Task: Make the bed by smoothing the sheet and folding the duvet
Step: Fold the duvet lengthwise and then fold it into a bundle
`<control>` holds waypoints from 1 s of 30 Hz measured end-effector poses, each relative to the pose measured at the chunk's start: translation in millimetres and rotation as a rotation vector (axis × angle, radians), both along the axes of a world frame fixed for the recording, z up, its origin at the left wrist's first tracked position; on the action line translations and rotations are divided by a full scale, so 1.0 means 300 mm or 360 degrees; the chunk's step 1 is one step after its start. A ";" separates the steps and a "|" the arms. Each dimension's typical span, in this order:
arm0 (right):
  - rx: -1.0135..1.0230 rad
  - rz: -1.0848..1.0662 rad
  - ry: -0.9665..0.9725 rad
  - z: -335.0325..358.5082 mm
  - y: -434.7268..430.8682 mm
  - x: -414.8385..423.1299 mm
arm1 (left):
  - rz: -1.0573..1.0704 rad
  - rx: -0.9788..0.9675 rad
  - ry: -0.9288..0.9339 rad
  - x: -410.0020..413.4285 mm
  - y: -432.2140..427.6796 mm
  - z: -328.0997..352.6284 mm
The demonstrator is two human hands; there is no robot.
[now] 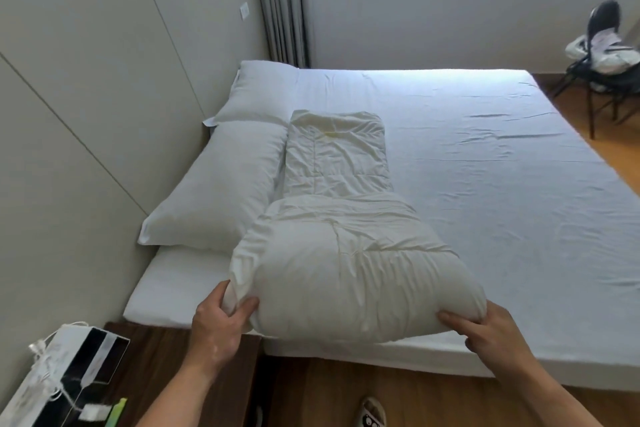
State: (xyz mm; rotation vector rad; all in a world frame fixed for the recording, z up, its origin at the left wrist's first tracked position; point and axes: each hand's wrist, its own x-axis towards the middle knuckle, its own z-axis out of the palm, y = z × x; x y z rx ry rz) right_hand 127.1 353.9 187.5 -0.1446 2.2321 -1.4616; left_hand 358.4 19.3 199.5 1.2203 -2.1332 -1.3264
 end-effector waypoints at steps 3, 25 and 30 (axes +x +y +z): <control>-0.0043 -0.0017 0.0097 0.088 0.030 0.093 | -0.0012 -0.0065 0.0032 0.090 0.015 0.074; -0.0276 -0.0096 0.0327 0.385 -0.189 -0.155 | 0.0024 -0.0201 0.0211 -0.251 -0.295 0.334; -0.0313 -0.0144 0.0342 0.422 -0.390 -0.501 | 0.0086 -0.0239 0.0192 -0.581 -0.481 0.380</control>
